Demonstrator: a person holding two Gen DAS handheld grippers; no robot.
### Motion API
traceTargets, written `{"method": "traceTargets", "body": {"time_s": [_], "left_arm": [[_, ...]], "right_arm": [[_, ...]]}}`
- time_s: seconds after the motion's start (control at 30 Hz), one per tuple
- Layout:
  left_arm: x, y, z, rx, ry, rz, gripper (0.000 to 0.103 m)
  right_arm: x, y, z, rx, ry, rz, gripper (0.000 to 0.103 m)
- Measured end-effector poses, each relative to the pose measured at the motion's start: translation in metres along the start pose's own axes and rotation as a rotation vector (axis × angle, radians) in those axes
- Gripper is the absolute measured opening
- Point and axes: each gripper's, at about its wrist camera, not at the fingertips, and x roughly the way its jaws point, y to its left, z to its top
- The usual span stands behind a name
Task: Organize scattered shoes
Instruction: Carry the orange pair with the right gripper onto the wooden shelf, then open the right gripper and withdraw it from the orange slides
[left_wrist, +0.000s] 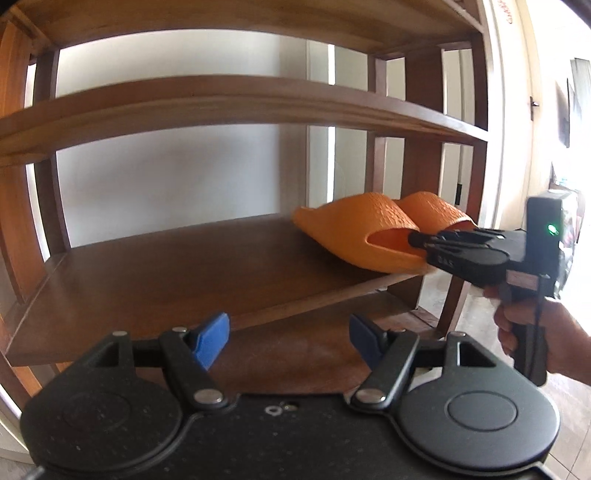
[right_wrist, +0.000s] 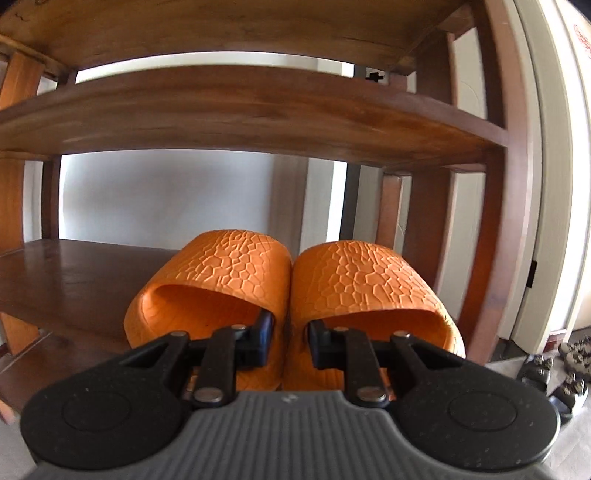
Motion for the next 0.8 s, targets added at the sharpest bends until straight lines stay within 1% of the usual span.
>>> {"method": "traceTargets", "body": {"time_s": [0.2,0.27,0.3,0.37,0.47,0.57,0.6,0.63,0.67,0.73,0.8], "left_arm": [[0.013,-0.003,-0.003,0.008,0.02,0.007,0.072],[0.017,-0.003,-0.004,0.011,0.028,0.011,0.072],[0.019,-0.004,-0.005,0.011,0.031,0.014,0.072],[0.022,-0.004,-0.003,0.005,0.036,0.022,0.072],[0.025,-0.004,-0.002,-0.001,0.031,0.037,0.073],[0.025,-0.002,-0.001,-0.003,0.029,0.049,0.073],[0.026,-0.003,-0.002,-0.001,0.028,0.052,0.073],[0.026,-0.003,-0.003,0.002,0.03,0.055,0.073],[0.026,-0.004,-0.004,0.005,0.033,0.057,0.073],[0.025,-0.006,-0.005,0.014,0.042,0.055,0.073],[0.022,-0.007,-0.004,0.028,0.028,0.049,0.074]], "right_arm": [[0.031,0.002,0.002,-0.015,0.015,-0.016,0.026],[0.041,0.002,0.003,-0.02,0.02,-0.021,0.032],[0.046,0.002,0.004,-0.023,0.022,-0.024,0.037],[0.056,0.002,0.004,-0.022,0.027,-0.027,0.039],[0.054,-0.006,0.008,0.025,0.042,-0.013,0.04],[0.039,-0.009,0.009,0.051,0.04,-0.011,0.042],[0.034,-0.009,0.009,0.045,0.027,-0.011,0.049],[0.029,-0.009,0.009,0.04,0.017,-0.012,0.058],[0.027,-0.008,0.009,0.034,0.016,-0.016,0.061],[0.022,-0.009,0.009,0.038,0.015,-0.028,0.061],[0.01,-0.011,0.009,0.054,0.001,-0.03,0.061]]}}
